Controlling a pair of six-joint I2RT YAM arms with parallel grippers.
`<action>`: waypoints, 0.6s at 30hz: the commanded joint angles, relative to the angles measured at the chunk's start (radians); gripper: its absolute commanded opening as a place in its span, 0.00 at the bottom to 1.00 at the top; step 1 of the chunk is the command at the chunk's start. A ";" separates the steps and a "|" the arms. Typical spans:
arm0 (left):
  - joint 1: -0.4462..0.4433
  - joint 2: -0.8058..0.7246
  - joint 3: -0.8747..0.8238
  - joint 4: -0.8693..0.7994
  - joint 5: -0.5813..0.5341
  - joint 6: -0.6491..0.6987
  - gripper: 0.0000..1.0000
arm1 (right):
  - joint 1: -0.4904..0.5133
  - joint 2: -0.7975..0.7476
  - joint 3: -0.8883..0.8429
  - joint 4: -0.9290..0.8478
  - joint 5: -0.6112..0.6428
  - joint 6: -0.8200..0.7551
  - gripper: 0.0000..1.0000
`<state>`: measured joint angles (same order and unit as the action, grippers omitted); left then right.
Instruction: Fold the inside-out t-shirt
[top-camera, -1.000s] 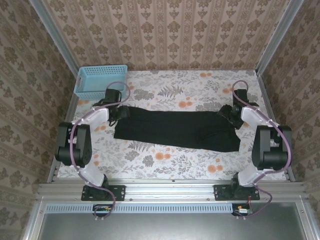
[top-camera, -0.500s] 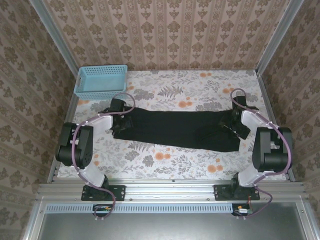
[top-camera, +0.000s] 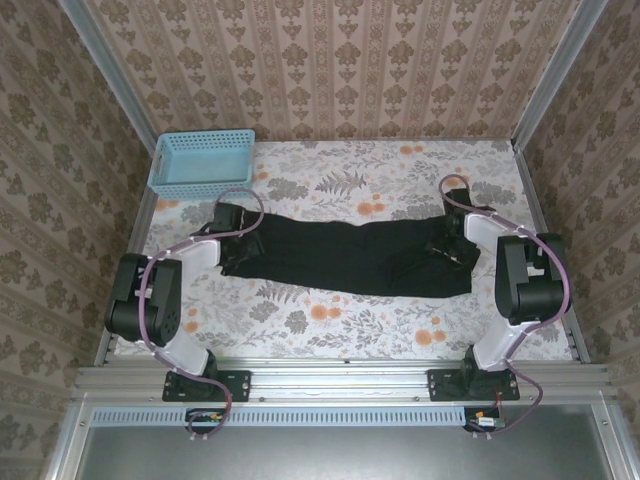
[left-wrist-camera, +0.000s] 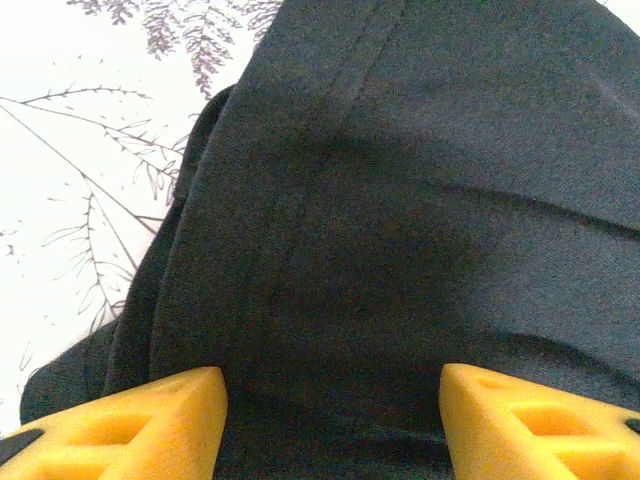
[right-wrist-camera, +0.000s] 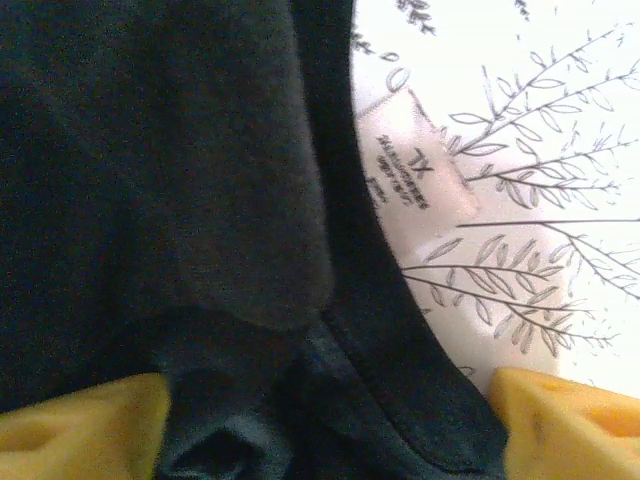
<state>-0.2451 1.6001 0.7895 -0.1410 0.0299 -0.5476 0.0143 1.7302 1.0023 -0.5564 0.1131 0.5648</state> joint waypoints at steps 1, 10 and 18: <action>0.012 -0.009 -0.049 -0.080 -0.013 -0.037 0.61 | 0.014 0.042 -0.019 -0.023 0.024 -0.007 0.69; 0.013 -0.043 -0.073 -0.083 -0.021 -0.043 0.61 | 0.012 -0.017 -0.056 0.003 0.034 -0.014 0.22; 0.013 -0.055 -0.089 -0.083 -0.016 -0.041 0.61 | 0.004 -0.088 -0.088 0.011 0.041 -0.011 0.00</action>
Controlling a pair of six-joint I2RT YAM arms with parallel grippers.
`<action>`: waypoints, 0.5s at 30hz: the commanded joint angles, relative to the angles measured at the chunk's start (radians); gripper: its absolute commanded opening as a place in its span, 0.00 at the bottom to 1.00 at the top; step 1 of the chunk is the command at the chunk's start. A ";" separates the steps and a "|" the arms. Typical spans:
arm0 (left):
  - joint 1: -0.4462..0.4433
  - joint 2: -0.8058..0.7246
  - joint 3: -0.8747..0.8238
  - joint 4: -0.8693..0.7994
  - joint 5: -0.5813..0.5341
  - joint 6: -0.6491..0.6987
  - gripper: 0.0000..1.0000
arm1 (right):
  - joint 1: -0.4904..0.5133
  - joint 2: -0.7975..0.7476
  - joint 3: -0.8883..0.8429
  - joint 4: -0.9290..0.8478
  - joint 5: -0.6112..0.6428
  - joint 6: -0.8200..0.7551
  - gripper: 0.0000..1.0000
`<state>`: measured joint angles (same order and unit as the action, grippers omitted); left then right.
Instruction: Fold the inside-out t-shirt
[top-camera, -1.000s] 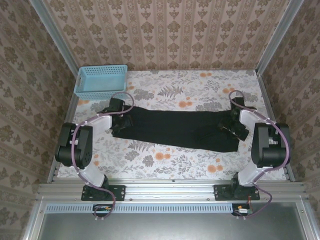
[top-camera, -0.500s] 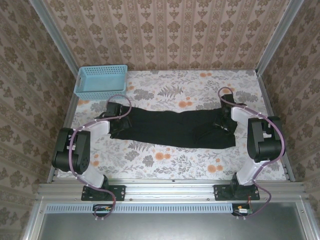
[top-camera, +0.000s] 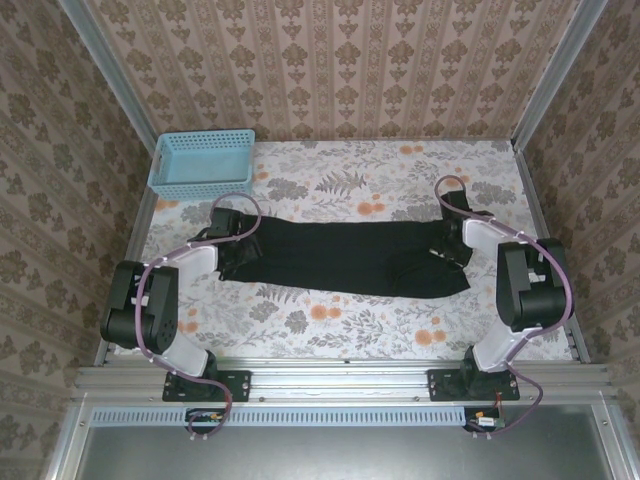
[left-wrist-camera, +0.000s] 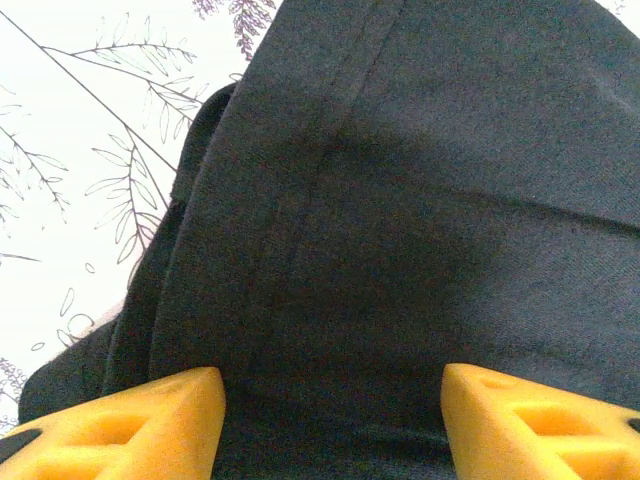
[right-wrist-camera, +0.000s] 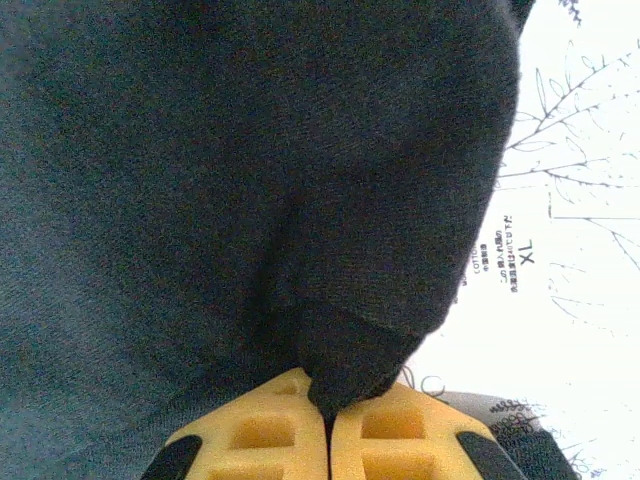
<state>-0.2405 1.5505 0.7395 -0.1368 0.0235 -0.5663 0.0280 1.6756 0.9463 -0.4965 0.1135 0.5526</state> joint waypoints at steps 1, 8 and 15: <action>0.007 -0.008 -0.040 -0.089 -0.013 -0.021 0.61 | -0.011 -0.048 -0.036 -0.050 0.042 0.001 0.00; 0.009 -0.035 -0.049 -0.097 -0.017 -0.012 0.62 | -0.011 -0.131 -0.040 -0.086 0.077 -0.012 0.00; -0.039 -0.066 -0.025 -0.134 0.008 -0.003 0.62 | -0.013 -0.198 -0.004 -0.181 0.192 -0.036 0.00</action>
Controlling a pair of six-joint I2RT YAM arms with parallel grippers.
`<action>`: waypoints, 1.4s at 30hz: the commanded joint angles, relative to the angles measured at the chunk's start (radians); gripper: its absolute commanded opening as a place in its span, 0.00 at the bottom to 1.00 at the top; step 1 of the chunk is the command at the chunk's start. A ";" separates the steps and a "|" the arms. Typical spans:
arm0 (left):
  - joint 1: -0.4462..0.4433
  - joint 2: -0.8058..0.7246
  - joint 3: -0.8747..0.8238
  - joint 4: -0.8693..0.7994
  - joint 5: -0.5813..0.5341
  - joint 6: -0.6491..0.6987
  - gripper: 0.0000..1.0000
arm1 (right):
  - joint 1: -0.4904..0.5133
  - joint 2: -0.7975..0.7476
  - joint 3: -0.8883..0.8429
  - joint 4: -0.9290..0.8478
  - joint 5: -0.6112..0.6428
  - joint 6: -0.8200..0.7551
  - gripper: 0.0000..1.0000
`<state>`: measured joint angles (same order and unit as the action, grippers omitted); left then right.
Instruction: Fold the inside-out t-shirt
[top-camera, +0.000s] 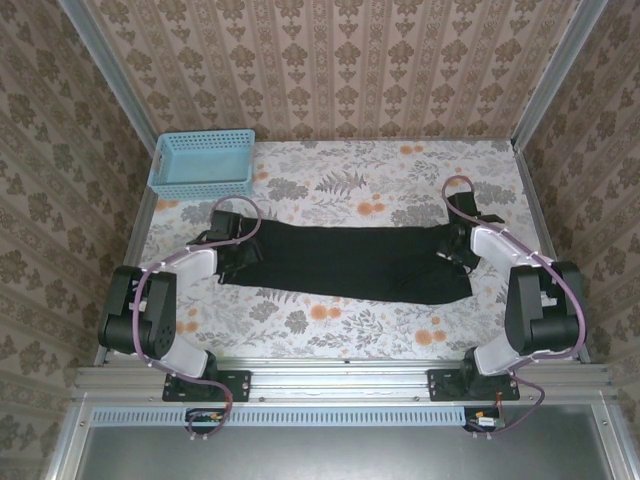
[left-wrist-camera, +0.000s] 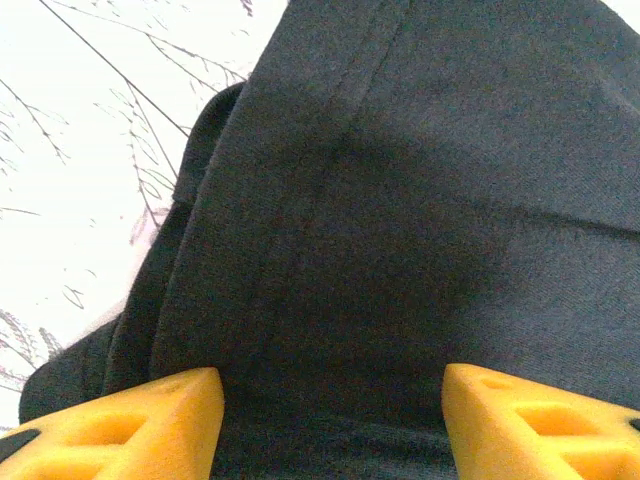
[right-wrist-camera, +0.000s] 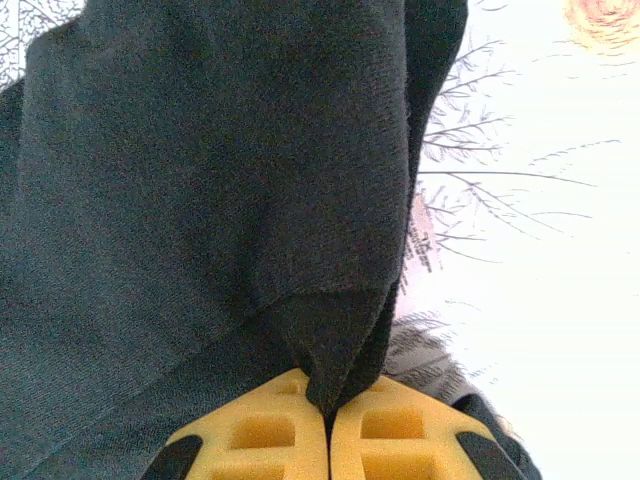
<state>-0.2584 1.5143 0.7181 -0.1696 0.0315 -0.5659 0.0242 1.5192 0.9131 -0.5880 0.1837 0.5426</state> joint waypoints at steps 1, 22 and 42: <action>-0.030 -0.042 0.002 -0.109 -0.001 -0.003 0.62 | -0.009 -0.050 0.034 -0.100 0.134 -0.029 0.00; -0.109 0.034 0.121 -0.242 -0.094 0.097 0.58 | -0.007 -0.177 0.143 -0.233 0.220 -0.073 0.00; -0.362 -0.126 -0.018 -0.023 0.054 -0.097 0.26 | 0.357 -0.056 0.562 -0.557 0.342 -0.117 0.00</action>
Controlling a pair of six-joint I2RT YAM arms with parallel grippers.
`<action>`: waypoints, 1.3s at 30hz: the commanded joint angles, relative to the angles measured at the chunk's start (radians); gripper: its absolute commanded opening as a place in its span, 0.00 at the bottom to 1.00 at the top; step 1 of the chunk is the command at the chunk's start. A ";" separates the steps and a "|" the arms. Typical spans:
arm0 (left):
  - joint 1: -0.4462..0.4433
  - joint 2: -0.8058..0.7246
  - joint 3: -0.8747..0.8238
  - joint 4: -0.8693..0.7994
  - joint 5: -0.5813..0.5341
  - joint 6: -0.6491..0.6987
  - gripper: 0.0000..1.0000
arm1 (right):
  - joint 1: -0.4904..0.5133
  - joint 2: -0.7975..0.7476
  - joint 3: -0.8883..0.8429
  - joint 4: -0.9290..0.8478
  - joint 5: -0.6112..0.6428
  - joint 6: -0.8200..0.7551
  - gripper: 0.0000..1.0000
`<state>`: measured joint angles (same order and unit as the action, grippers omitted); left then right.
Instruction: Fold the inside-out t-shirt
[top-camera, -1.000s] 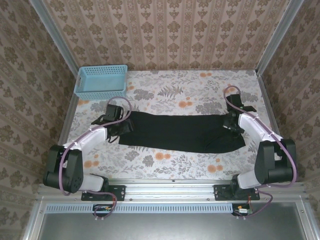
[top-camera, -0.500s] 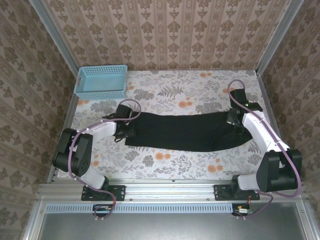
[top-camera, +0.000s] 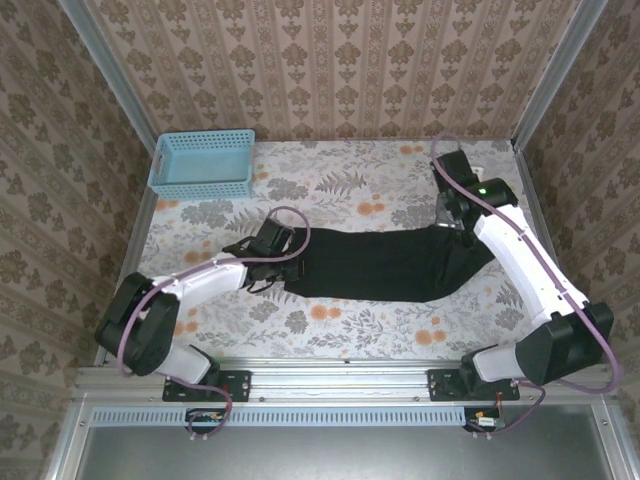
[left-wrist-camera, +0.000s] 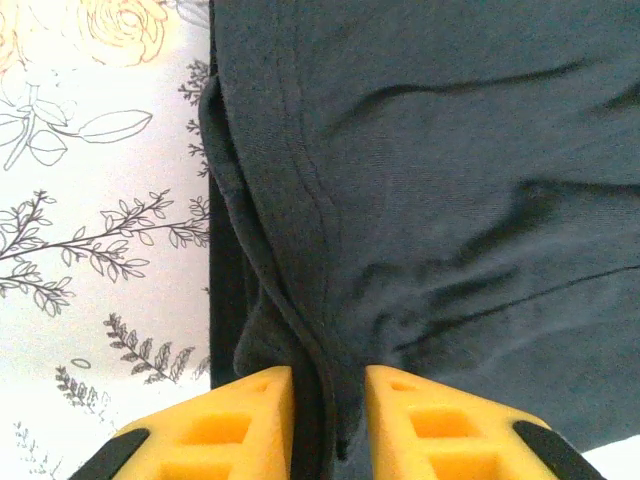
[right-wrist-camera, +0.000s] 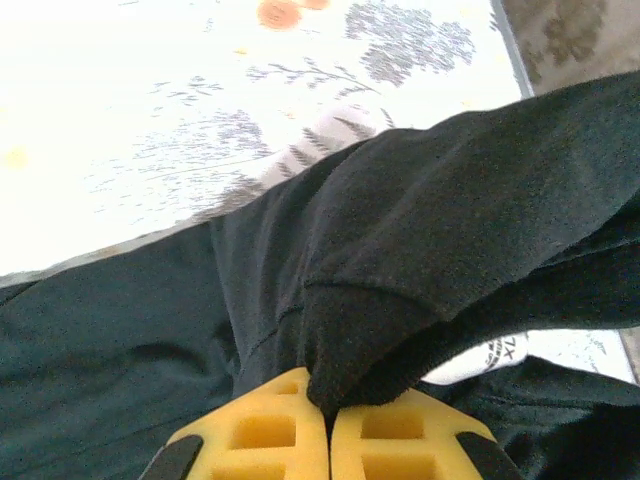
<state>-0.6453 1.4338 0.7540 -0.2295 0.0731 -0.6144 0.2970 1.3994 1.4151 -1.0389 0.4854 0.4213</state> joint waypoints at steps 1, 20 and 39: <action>0.040 -0.062 -0.078 0.048 0.011 -0.052 0.26 | 0.122 0.085 0.081 -0.116 0.033 0.015 0.00; 0.041 0.020 -0.239 0.342 0.128 -0.096 0.27 | 0.482 0.482 0.339 0.090 -0.299 0.280 0.00; 0.029 -0.015 -0.307 0.377 0.061 -0.141 0.24 | 0.552 0.601 0.426 0.144 -0.381 0.333 0.02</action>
<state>-0.6155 1.4479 0.4824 0.1867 0.1699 -0.7300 0.8413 1.9644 1.8172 -0.9253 0.1501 0.7372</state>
